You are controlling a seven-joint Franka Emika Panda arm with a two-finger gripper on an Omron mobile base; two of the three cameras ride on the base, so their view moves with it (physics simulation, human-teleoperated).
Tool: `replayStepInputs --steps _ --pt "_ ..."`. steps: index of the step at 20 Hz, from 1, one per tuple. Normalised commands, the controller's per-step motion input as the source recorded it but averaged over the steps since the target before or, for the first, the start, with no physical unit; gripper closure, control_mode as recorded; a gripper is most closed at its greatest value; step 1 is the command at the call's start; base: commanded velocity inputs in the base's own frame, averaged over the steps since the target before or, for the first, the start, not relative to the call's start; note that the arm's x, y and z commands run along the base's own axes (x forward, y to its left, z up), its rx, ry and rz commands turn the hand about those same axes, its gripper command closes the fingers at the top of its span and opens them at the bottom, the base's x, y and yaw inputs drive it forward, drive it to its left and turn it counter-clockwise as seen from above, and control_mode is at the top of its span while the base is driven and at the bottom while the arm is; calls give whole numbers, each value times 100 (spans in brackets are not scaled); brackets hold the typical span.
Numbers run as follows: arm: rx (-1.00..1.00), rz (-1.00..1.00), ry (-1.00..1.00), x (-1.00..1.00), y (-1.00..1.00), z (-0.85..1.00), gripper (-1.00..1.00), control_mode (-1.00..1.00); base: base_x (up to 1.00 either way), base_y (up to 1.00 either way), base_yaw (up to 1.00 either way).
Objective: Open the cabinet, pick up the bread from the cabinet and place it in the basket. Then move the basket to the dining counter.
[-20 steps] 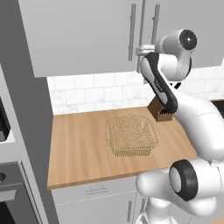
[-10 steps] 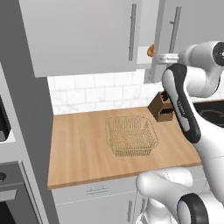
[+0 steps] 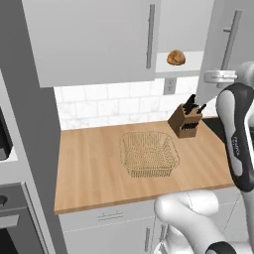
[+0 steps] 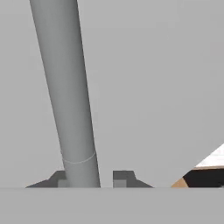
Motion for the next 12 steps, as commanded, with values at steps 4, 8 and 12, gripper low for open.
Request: replayStepInputs --steps 4,8,12 --pt "0 -11 2 -71 -78 0 100 -100 0 0 0" --pt "0 -38 15 -47 -35 0 100 -100 0 0 0" --pt "-4 -13 8 -93 16 26 100 -100 0 0 0"
